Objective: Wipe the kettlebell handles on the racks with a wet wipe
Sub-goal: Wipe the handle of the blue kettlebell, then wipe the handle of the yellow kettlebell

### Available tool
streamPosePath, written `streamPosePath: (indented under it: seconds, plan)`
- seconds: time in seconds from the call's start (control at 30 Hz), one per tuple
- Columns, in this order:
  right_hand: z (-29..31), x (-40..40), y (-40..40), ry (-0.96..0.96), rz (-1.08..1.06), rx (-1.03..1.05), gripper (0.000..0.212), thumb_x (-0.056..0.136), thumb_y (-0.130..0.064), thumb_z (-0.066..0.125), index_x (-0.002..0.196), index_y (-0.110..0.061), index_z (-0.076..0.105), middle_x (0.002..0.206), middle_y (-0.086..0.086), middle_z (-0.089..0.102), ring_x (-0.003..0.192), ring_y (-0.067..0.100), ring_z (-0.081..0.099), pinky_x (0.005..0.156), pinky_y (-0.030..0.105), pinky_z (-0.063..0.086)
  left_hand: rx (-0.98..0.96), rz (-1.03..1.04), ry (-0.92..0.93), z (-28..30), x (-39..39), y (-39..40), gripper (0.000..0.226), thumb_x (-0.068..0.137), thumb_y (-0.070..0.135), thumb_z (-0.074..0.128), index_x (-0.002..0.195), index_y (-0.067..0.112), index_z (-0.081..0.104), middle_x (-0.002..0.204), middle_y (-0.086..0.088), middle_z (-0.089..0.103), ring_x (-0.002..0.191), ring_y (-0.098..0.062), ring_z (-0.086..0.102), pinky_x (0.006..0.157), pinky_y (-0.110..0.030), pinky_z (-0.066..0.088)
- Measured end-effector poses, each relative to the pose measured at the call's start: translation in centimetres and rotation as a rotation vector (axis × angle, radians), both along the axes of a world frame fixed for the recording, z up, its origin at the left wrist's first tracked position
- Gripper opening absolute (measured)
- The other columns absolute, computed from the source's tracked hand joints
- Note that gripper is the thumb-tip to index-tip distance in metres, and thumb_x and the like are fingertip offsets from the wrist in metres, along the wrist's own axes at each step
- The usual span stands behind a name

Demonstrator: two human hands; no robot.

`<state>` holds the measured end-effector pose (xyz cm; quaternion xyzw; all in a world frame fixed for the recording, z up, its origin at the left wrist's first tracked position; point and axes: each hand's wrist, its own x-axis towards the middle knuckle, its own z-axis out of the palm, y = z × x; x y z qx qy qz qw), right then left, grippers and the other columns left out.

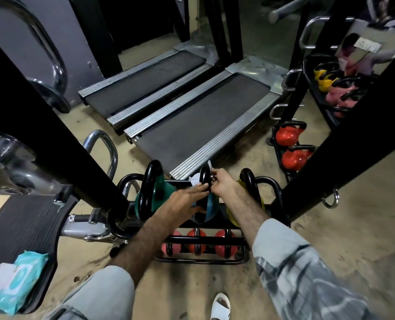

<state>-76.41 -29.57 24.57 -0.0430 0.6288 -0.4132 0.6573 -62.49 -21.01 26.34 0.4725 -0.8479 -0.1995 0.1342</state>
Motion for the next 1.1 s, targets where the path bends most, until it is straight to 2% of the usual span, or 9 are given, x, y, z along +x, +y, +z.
streamPosePath:
  seconds: [0.13, 0.27, 0.37, 0.5, 0.6, 0.7, 0.8, 0.97, 1.1]
  plan:
    - [1.3, 0.4, 0.7, 0.054, 0.088, -0.066, 0.023, 0.094, -0.016, 0.058, 0.073, -0.009, 0.054, 0.069, 0.007, 0.051, 0.055, 0.016, 0.047, 0.05, 0.027, 0.042, 0.0, -0.001, 0.01, 0.1, 0.0, 0.1, 0.057, 0.081, 0.016, 0.071, 0.134, 0.017, 0.052, 0.148, 0.008, 0.038, 0.137, -0.008, 0.034, 0.114, -0.028, 0.031]
    - [2.8, -1.1, 4.4, 0.193, 0.217, -0.227, 0.013, 0.093, -0.011, 0.061, 0.081, -0.012, 0.067, 0.064, 0.003, 0.062, 0.05, 0.01, 0.056, 0.039, 0.014, 0.041, 0.0, 0.007, 0.019, 0.0, 0.0, 0.3, 0.056, 0.081, 0.019, 0.071, 0.134, 0.016, 0.052, 0.148, 0.006, 0.038, 0.138, -0.009, 0.032, 0.113, -0.03, 0.033]
    - [2.3, -1.7, 5.2, 0.252, 0.285, -0.273, 0.01, 0.091, -0.013, 0.064, 0.094, -0.008, 0.073, 0.071, 0.005, 0.065, 0.059, 0.013, 0.058, 0.051, 0.021, 0.048, 0.016, 0.004, 0.019, 0.0, -0.2, 0.5, 0.056, 0.082, 0.019, 0.071, 0.134, 0.015, 0.052, 0.148, 0.004, 0.038, 0.139, -0.011, 0.031, 0.113, -0.032, 0.034]
    - [2.6, -0.9, 3.5, 0.324, 0.209, -0.203, 0.02, 0.08, -0.019, 0.077, 0.071, -0.006, 0.066, 0.068, 0.008, 0.063, 0.065, 0.021, 0.059, 0.061, 0.03, 0.052, 0.005, 0.008, 0.018, 0.2, -0.5, 0.7, 0.056, 0.081, 0.017, 0.071, 0.133, 0.014, 0.053, 0.148, 0.002, 0.039, 0.139, -0.013, 0.033, 0.113, -0.03, 0.033]
    - [2.8, -0.4, 2.9, 0.339, 0.175, -0.218, 0.022, 0.08, -0.026, 0.076, 0.091, -0.007, 0.074, 0.081, 0.007, 0.07, 0.062, 0.018, 0.063, 0.05, 0.019, 0.049, 0.0, 0.008, 0.033, 0.2, -0.5, 0.7, 0.055, 0.08, 0.01, 0.071, 0.133, 0.014, 0.053, 0.147, 0.002, 0.04, 0.137, -0.015, 0.036, 0.111, -0.032, 0.036]
    - [2.7, -0.7, 4.4, 0.452, 0.225, -0.27, 0.021, 0.082, -0.025, 0.076, 0.096, -0.009, 0.075, 0.084, 0.005, 0.07, 0.076, 0.018, 0.066, 0.071, 0.027, 0.057, -0.011, 0.01, 0.018, 0.2, -0.6, 1.0, 0.055, 0.081, -0.001, 0.063, 0.133, 0.012, 0.053, 0.148, 0.0, 0.039, 0.138, -0.016, 0.034, 0.112, -0.033, 0.034]
    - [2.2, -1.1, 5.2, 0.455, 0.267, -0.303, 0.015, 0.079, -0.021, 0.079, 0.087, -0.011, 0.073, 0.088, 0.009, 0.073, 0.081, 0.022, 0.069, 0.077, 0.039, 0.06, -0.048, 0.018, 0.021, -0.1, -0.6, 1.6, 0.057, 0.078, -0.008, 0.056, 0.132, 0.01, 0.054, 0.147, -0.004, 0.04, 0.136, -0.022, 0.039, 0.11, -0.035, 0.037]
    - [2.0, -0.9, 3.8, 0.675, 0.249, -0.334, 0.019, 0.069, -0.036, 0.079, 0.067, -0.022, 0.066, 0.084, 0.006, 0.074, 0.082, 0.022, 0.07, 0.077, 0.038, 0.059, -0.077, 0.056, -0.016, -0.2, -1.2, 3.0, 0.058, 0.077, -0.006, 0.06, 0.133, 0.008, 0.053, 0.148, -0.007, 0.039, 0.131, -0.028, 0.046, 0.1, -0.041, 0.047]
    - [2.2, -0.9, 5.2, 0.764, 0.399, -0.403, 0.015, 0.072, -0.033, 0.08, 0.072, -0.022, 0.069, 0.085, 0.005, 0.074, 0.085, 0.02, 0.068, 0.078, 0.034, 0.057, -0.07, 0.072, -0.042, 0.2, -1.0, 2.8, 0.053, 0.074, -0.001, 0.063, 0.126, 0.01, 0.06, 0.142, -0.006, 0.048, 0.118, -0.03, 0.058, 0.091, -0.042, 0.053]
